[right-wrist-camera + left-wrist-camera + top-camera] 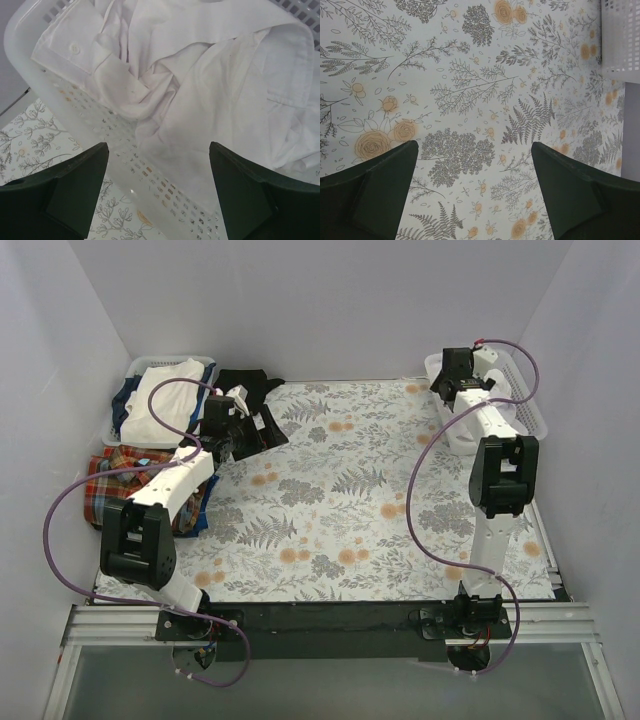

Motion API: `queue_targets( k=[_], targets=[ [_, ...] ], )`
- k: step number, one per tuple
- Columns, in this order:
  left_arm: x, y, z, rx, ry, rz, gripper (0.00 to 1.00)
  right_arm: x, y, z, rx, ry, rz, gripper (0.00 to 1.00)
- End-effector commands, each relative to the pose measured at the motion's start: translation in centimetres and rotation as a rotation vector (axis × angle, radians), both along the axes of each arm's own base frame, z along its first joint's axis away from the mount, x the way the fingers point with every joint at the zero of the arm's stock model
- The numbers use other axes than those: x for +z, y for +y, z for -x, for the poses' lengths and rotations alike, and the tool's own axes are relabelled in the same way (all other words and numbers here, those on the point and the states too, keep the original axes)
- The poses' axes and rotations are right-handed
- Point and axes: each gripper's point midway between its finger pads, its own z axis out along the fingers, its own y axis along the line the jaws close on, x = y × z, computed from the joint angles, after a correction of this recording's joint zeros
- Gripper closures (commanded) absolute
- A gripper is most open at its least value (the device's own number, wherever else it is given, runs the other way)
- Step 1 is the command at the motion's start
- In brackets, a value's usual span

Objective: Fold and stack the long sleeve shirts
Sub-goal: Grab the shirt from the pile

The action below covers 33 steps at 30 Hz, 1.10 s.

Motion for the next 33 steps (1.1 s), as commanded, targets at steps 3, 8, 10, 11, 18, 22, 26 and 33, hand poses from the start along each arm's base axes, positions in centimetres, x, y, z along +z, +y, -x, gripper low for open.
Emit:
queue_targets(
  k=[3, 8, 10, 11, 18, 22, 26, 33],
  targets=[
    [1.2, 0.4, 0.8, -0.009, -0.03, -0.022, 0.02, 2.7, -3.3, -0.4, -0.148, -0.118, -0.072, 0.11],
    [1.0, 0.3, 1.0, -0.015, -0.025, -0.024, 0.02, -0.6, -6.8, 1.0, -0.248, -0.026, -0.106, 0.11],
    [0.7, 0.3, 1.1, -0.016, -0.017, -0.025, 0.02, -1.4, -7.3, 0.9, -0.254, -0.006, -0.103, 0.11],
    [0.7, 0.3, 1.1, -0.015, -0.018, -0.023, 0.02, -1.8, -7.5, 1.0, -0.255, 0.01, -0.098, 0.11],
    [0.6, 0.4, 1.3, -0.011, -0.006, -0.025, 0.02, -6.0, -7.0, 1.0, -0.224, 0.102, -0.119, 0.12],
    [0.5, 0.8, 1.4, 0.0, -0.001, -0.04, 0.02, -7.7, -6.1, 1.1, -0.197, 0.133, -0.149, 0.16],
    [0.3, 0.8, 1.6, -0.001, 0.002, -0.042, 0.02, -8.9, -5.7, 1.6, -0.197, 0.166, -0.179, 0.34],
    [0.5, 0.7, 1.7, -0.012, -0.004, -0.039, 0.02, -8.2, -5.0, 2.5, -0.219, 0.173, -0.202, 0.99]
  ],
)
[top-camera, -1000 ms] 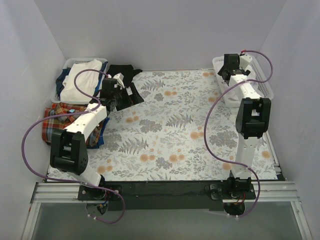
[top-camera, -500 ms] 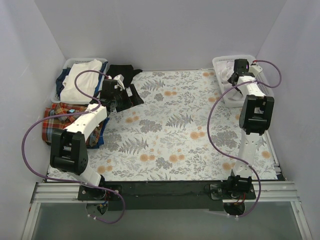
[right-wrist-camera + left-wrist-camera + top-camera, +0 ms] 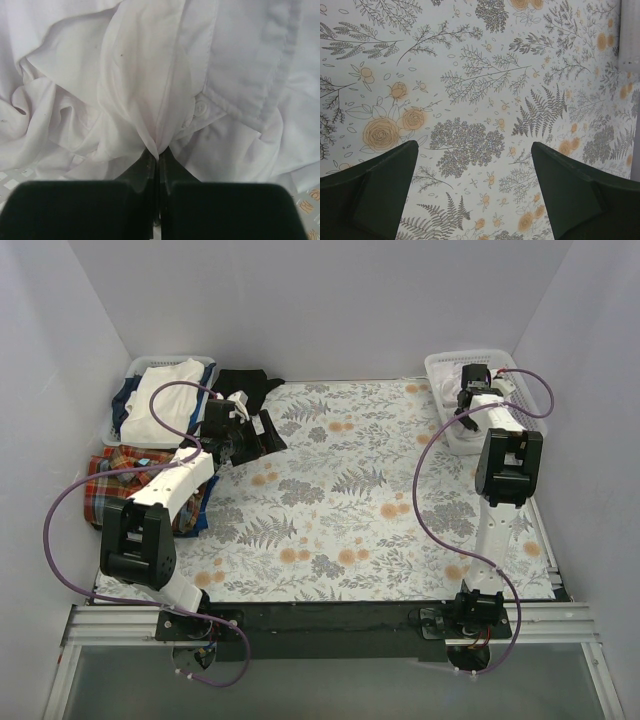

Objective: Fold and stack the long sleeve shirts
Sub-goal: Grab the shirt from the pile

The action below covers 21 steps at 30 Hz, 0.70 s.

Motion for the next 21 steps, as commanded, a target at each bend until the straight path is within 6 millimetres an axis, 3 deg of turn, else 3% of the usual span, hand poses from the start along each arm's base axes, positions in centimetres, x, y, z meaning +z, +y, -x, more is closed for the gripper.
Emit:
queue_targets(
  k=[1, 3, 4, 6, 9, 17, 21],
  targets=[
    [1.8, 0.2, 0.7, -0.009, -0.047, -0.004, 0.02, 2.4, 1.2, 0.9, -0.025, -0.019, -0.031, 0.99],
    [1.9, 0.1, 0.8, -0.011, -0.048, 0.004, 0.02, 4.1, 2.5, 1.4, -0.022, -0.043, -0.017, 0.99],
    [1.9, 0.0, 0.8, -0.012, -0.049, 0.008, 0.02, 6.3, 2.1, 1.9, -0.046, -0.084, 0.006, 0.99],
    [1.9, -0.1, 0.8, -0.015, -0.048, 0.019, 0.02, 9.3, 4.5, 2.0, -0.017, -0.142, 0.026, 0.99],
    [2.1, -0.3, 0.9, -0.019, -0.05, 0.03, 0.02, 12.9, 5.8, 2.1, -0.024, -0.212, 0.083, 0.99],
    [3.0, -0.4, 1.6, -0.034, -0.077, 0.042, 0.02, 25.6, 7.5, 3.4, -0.08, -0.431, 0.318, 0.99],
    [3.3, -0.3, 1.7, -0.03, -0.09, 0.045, 0.02, 31.1, 10.9, 4.0, 0.05, -0.538, 0.369, 0.99]
  ],
)
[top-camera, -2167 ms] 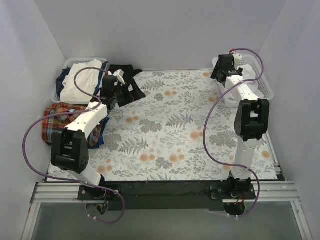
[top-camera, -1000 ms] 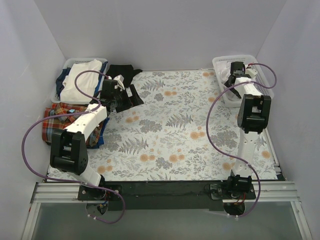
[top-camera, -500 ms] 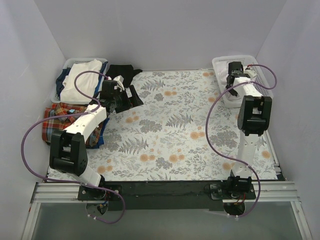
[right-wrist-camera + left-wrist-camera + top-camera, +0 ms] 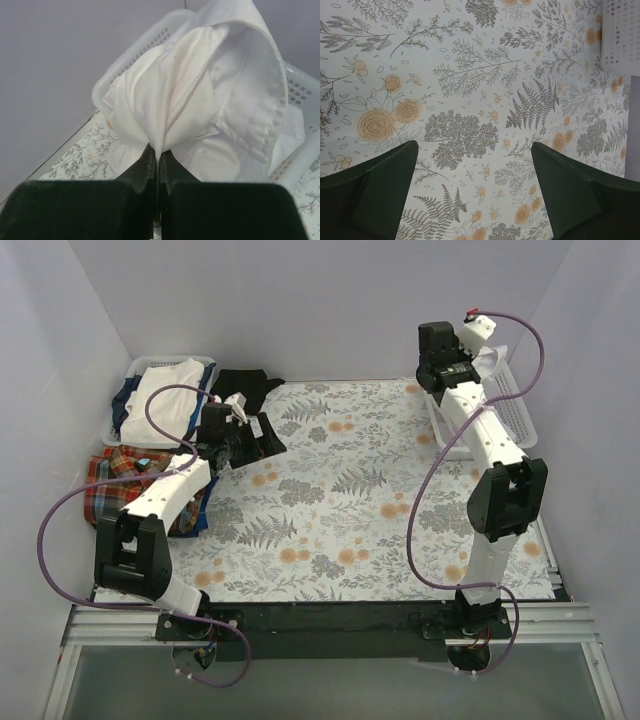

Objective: Fold and stack the long sleeve shirts
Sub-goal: Grab the shirt from the pile, then move the shirt to the center of the board

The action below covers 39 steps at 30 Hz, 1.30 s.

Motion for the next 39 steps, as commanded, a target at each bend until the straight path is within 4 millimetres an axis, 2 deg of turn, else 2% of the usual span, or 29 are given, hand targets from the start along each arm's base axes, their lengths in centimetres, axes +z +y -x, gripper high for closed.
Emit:
queue_targets(
  k=[1, 3, 5, 6, 8, 9, 10, 11, 12, 17, 20, 21, 23, 25, 26, 31, 34, 36, 37, 39],
  targets=[
    [2.6, -0.3, 0.4, -0.013, -0.074, 0.029, 0.02, 10.1, 1.0, 1.2, 0.04, -0.198, 0.139, 0.99],
    [2.8, -0.3, 0.4, -0.005, -0.076, 0.035, 0.02, 12.6, 3.5, 1.9, 0.123, -0.245, 0.169, 0.99],
    [2.8, -0.3, 0.5, -0.001, -0.072, 0.041, 0.02, 15.4, 4.9, 2.7, 0.171, -0.291, 0.223, 0.99],
    [2.9, -0.3, 0.4, 0.001, -0.076, 0.043, 0.02, 17.1, 6.5, 3.7, 0.206, -0.326, 0.234, 0.99],
    [3.0, -0.2, 0.4, 0.006, -0.075, 0.045, 0.02, 20.2, 7.9, 4.9, 0.245, -0.394, 0.294, 0.99],
    [3.2, -0.2, 0.5, 0.009, -0.079, 0.047, 0.02, 22.1, 9.6, 6.4, 0.285, -0.441, 0.304, 0.99],
    [3.3, -0.2, 0.4, 0.014, -0.082, 0.045, 0.02, 24.1, 10.1, 7.3, 0.301, -0.489, 0.346, 0.99],
    [3.4, 0.0, 0.4, 0.022, -0.085, 0.043, 0.02, 25.2, 10.8, 8.0, 0.319, -0.519, 0.355, 0.99],
    [3.6, 0.0, 0.4, 0.026, -0.09, 0.043, 0.02, 27.0, 12.2, 9.5, 0.36, -0.575, 0.343, 0.99],
    [4.2, 0.9, -0.1, 0.081, -0.105, 0.02, 0.02, 31.1, 15.7, 13.5, 0.498, -0.676, 0.371, 0.99],
    [4.8, 1.9, -0.4, 0.139, -0.124, -0.008, 0.02, 33.1, 18.7, 16.7, 0.629, -0.752, 0.36, 0.99],
    [5.0, 2.3, -0.3, 0.158, -0.123, -0.019, 0.02, 34.1, 19.1, 17.9, 0.669, -0.789, 0.355, 0.99],
    [5.5, 3.7, -0.6, 0.231, -0.141, -0.058, 0.02, 35.2, 20.8, 20.0, 0.745, -0.835, 0.342, 0.99],
    [6.1, 5.1, -0.6, 0.293, -0.142, -0.082, 0.02, 36.4, 21.2, 21.7, 0.782, -0.874, 0.334, 0.99],
    [6.3, 6.6, -1.0, 0.364, -0.151, -0.117, 0.02, 37.0, 21.6, 22.9, 0.803, -0.895, 0.318, 0.99],
    [7.1, 10.5, -0.5, 0.512, -0.136, -0.135, 0.02, 39.0, 21.9, 25.5, 0.865, -0.975, 0.261, 0.99],
    [7.3, 11.4, -0.3, 0.542, -0.133, -0.142, 0.02, 40.0, 22.3, 26.4, 0.888, -1.013, 0.244, 0.99],
    [7.3, 11.7, -0.4, 0.55, -0.132, -0.14, 0.02, 39.4, 22.5, 26.0, 0.878, -0.988, 0.254, 0.99],
    [7.3, 11.7, -0.3, 0.555, -0.132, -0.139, 0.02, 37.8, 23.1, 25.2, 0.875, -0.944, 0.268, 0.99],
    [7.3, 11.8, -0.4, 0.556, -0.131, -0.137, 0.02, 35.2, 22.3, 24.0, 0.802, -0.851, 0.27, 0.99]
  ],
)
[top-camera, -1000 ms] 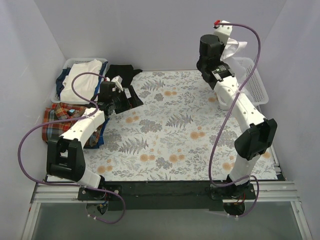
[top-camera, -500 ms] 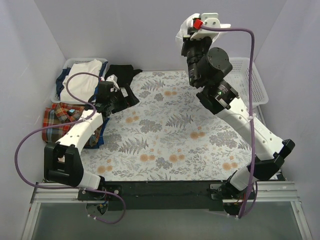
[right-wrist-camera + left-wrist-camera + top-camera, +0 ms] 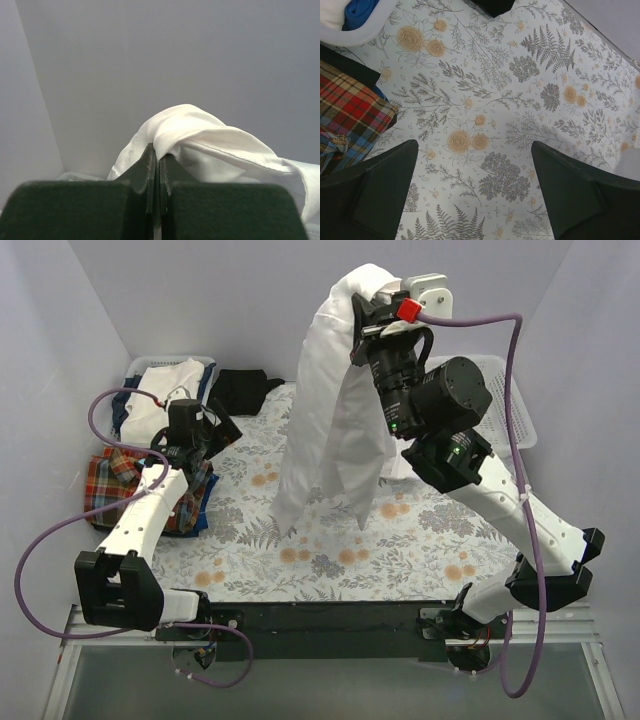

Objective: Fold and stack the long sleeve shirts
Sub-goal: Move the shirt to the center of the board, then flatten the shirt out

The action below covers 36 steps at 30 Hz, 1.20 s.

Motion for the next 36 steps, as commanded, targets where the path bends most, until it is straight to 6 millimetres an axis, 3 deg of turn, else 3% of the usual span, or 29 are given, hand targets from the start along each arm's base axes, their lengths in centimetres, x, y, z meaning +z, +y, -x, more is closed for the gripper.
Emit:
queue_targets(
  k=[1, 2, 4, 5, 8, 9, 10, 12, 13, 16, 19, 21, 23, 26, 30, 31, 33, 34, 36],
  targets=[
    [2.1, 0.7, 0.3, 0.038, -0.038, -0.006, 0.02, -1.8, -2.5, -0.5, -0.121, 0.055, -0.056, 0.99],
    [2.0, 0.8, 0.2, 0.037, -0.037, -0.006, 0.02, -5.5, -2.3, -1.4, -0.157, 0.107, -0.014, 0.99],
    [1.6, 0.7, 0.3, 0.028, -0.025, -0.013, 0.02, -11.0, -3.4, -2.5, -0.248, 0.21, 0.01, 0.99],
    [1.4, 0.8, 0.3, 0.027, -0.021, -0.018, 0.02, -16.4, -4.2, -2.8, -0.295, 0.294, 0.035, 0.99],
    [0.3, 0.6, 0.6, 0.016, 0.004, -0.018, 0.02, -24.7, -6.8, -2.5, -0.325, 0.455, -0.027, 0.98],
    [0.1, 0.5, 0.7, 0.014, 0.009, -0.011, 0.02, -29.0, -7.5, -2.4, -0.332, 0.537, -0.011, 0.97],
    [-0.3, 0.4, 0.8, 0.008, 0.017, -0.007, 0.02, -31.7, -9.5, -2.9, -0.367, 0.605, -0.044, 0.97],
    [-1.2, -0.3, 1.2, -0.021, 0.035, 0.017, 0.02, -37.7, -11.8, -1.6, -0.362, 0.783, -0.119, 0.95],
    [-1.5, -0.7, 1.3, -0.038, 0.041, 0.031, 0.02, -39.1, -13.5, -1.7, -0.403, 0.82, -0.144, 0.95],
    [-2.6, -2.7, 2.2, -0.136, 0.064, 0.093, 0.02, -41.5, -16.0, -0.8, -0.462, 0.874, -0.142, 0.93],
    [-4.0, -4.1, 3.2, -0.208, 0.103, 0.14, 0.02, -42.9, -17.1, -0.4, -0.511, 0.93, -0.099, 0.73],
    [-4.7, -5.0, 3.8, -0.26, 0.125, 0.169, 0.02, -43.1, -17.0, -0.4, -0.516, 0.956, -0.088, 0.54],
    [-5.4, -5.5, 4.3, -0.297, 0.139, 0.182, 0.02, -43.1, -16.3, -0.6, -0.501, 0.993, -0.062, 0.38],
    [-6.1, -6.4, 4.5, -0.346, 0.159, 0.188, 0.02, -42.8, -15.0, -0.9, -0.465, 1.04, 0.0, 0.28],
    [-6.8, -7.7, 4.2, -0.401, 0.183, 0.185, 0.02, -42.9, -12.2, -0.6, -0.413, 1.046, 0.161, 0.21],
    [-7.3, -7.8, 4.0, -0.404, 0.197, 0.181, 0.02, -43.6, -10.4, -0.1, -0.374, 1.045, 0.262, 0.21],
    [-7.2, -8.0, 3.5, -0.4, 0.199, 0.178, 0.02, -43.4, -8.8, 0.4, -0.369, 1.017, 0.351, 0.2],
    [-7.9, -7.8, 3.2, -0.386, 0.22, 0.17, 0.02, -44.6, -7.6, 1.4, -0.364, 1.026, 0.45, 0.19],
    [-7.6, -7.6, 2.5, -0.369, 0.221, 0.159, 0.02, -44.1, -5.9, 2.5, -0.36, 1.004, 0.542, 0.19]
  ],
)
